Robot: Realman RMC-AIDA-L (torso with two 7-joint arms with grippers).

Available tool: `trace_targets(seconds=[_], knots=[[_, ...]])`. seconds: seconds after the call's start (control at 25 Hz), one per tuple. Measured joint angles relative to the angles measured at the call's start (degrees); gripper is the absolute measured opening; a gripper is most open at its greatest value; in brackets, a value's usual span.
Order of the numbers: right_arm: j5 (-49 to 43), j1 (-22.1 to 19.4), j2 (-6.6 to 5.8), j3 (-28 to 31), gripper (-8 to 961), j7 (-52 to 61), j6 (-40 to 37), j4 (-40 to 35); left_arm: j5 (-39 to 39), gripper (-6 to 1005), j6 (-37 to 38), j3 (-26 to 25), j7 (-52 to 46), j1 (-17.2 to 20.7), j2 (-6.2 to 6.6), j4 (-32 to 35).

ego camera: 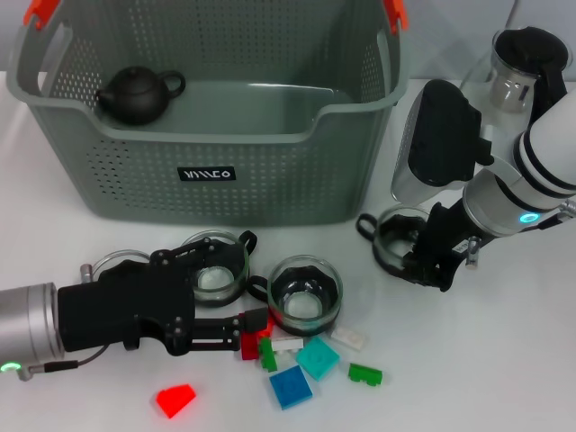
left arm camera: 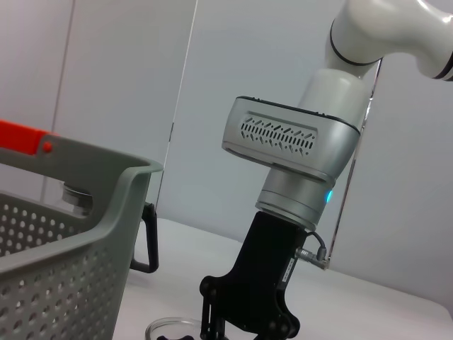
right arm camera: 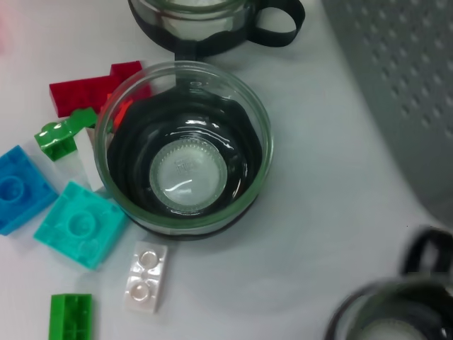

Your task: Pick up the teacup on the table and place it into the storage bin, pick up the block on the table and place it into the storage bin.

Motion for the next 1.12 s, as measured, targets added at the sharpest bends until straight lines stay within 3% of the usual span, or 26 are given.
trace_targets(seconds=[0.36, 0.52, 0.72, 0.96, 1.12], knots=[[0.1, -0.5, -0.09, 0.4, 56, 1.0, -1.3, -1.0, 0.0, 933, 0.1, 0.0, 0.1, 0.2, 0.0, 0.0], [0.5, -0.9, -0.09, 1.6, 56, 1.0, -4.8, -3.2, 0.0, 932, 0.3, 0.0, 0.1, 0.3, 0.01, 0.0], [2.5, -1.5, -0.22, 5.7, 56, 1.5, -15.7, -9.4, 0.0, 932, 0.5, 0.0, 0.1, 0.5, 0.09, 0.0], [4.7, -0.4, -0.34, 12.3, 56, 4.9, -31.5, -19.5, 0.0, 932, 0.7, 0.0, 0.1, 0.7, 0.02, 0.0], [8.5, 1.0, -0.35, 15.2, 56, 7.4, -35.7, -28.1, 0.0, 932, 1.1, 0.0, 0.1, 0.7, 0.0, 0.1]])
